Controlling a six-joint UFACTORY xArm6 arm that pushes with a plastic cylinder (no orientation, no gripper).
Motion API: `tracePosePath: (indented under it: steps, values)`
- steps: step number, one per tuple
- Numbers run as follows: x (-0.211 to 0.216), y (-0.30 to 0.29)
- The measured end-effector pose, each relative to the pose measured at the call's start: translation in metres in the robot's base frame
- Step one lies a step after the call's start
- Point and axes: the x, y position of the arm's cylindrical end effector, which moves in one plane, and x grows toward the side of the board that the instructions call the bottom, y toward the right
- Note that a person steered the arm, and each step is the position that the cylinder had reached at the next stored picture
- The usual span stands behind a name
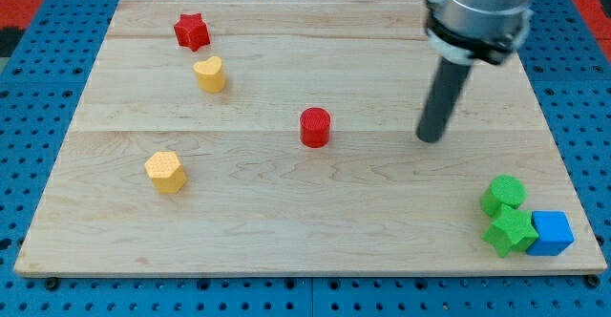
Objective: Move the blue triangle towards the centre right of the board
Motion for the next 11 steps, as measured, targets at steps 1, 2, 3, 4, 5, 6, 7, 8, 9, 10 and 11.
tracePosePath:
  steps: [1,2,3,4,5,6,7,8,9,10,11]
  values:
    - [-0.056,-0.021]
    - [-0.122,-0.026]
    - [-0.181,-0.018]
    - [-0.223,-0.014]
    - [-0.233,0.008]
    - [-0.232,0.049]
    - [-0.229,0.061]
    - [-0.21,0.062]
    - [-0.195,0.081]
    - [-0.183,0.096]
    - [-0.174,0.1]
